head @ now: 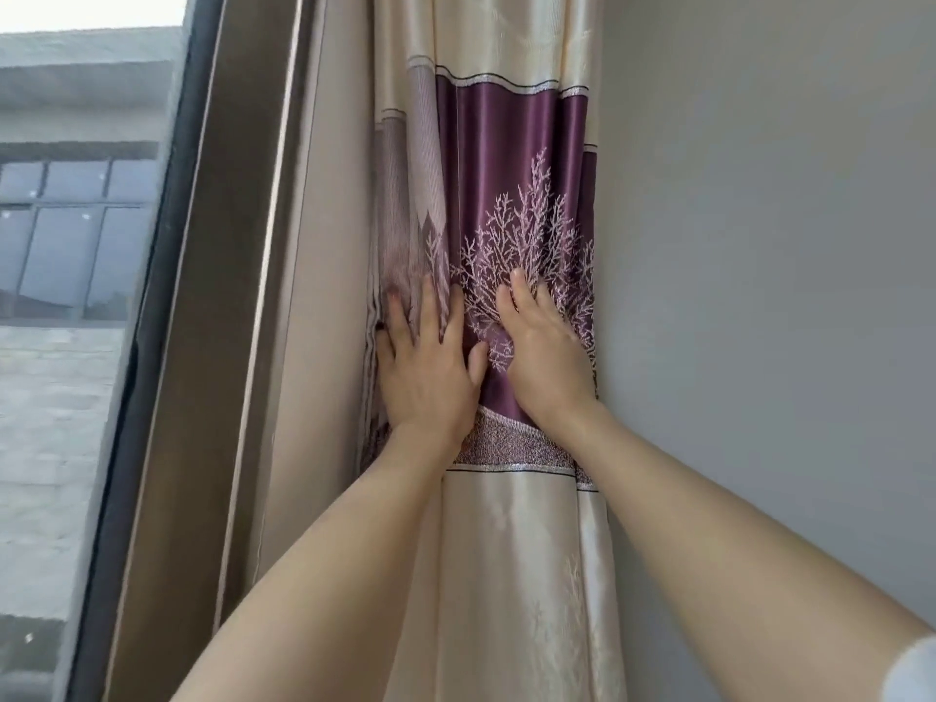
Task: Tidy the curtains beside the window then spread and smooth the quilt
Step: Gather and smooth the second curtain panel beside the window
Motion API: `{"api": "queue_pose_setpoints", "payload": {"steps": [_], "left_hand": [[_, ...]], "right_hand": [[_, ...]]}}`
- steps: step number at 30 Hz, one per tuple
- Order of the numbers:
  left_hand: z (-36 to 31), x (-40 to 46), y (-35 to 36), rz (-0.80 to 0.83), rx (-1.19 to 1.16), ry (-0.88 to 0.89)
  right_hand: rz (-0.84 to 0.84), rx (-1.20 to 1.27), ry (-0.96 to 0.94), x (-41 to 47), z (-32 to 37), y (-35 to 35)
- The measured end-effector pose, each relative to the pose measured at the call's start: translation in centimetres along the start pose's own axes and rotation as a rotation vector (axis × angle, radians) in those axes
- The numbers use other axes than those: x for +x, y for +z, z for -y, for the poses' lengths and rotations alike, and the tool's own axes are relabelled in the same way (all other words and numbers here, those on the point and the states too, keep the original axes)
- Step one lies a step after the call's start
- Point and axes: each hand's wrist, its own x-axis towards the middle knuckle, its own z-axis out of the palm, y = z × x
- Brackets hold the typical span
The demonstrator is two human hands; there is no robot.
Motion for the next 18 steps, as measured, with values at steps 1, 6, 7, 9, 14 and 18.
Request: {"api": "queue_pose_setpoints", "payload": {"steps": [1, 6, 7, 9, 14, 18], "left_hand": [[0.0, 0.4, 0.8, 0.011, 0.003, 0.008], [0.6, 1.7, 3.2, 0.009, -0.021, 0.037], [0.7, 1.9, 3.3, 0.011, -0.027, 0.040], [0.9, 2.0, 3.2, 0.023, -0.033, 0.044], [1.0, -0.3, 2.5, 0.047, -0.052, 0.058], [1.7, -5.8, 3.7, 0.070, -0.074, 0.055]], "right_hand": [[0.010, -0.001, 0.003, 0.4, -0.4, 0.6], [0.009, 0.009, -0.009, 1.6, -1.8, 2.7], [0.010, 0.013, -0.014, 1.7, -1.9, 2.8], [0.020, 0.005, -0.021, 1.7, -2.0, 2.9], [0.064, -0.091, -0.001, -1.8, -2.2, 3.7], [0.054, -0.156, 0.019, -7.0, -2.5, 5.5]]}}
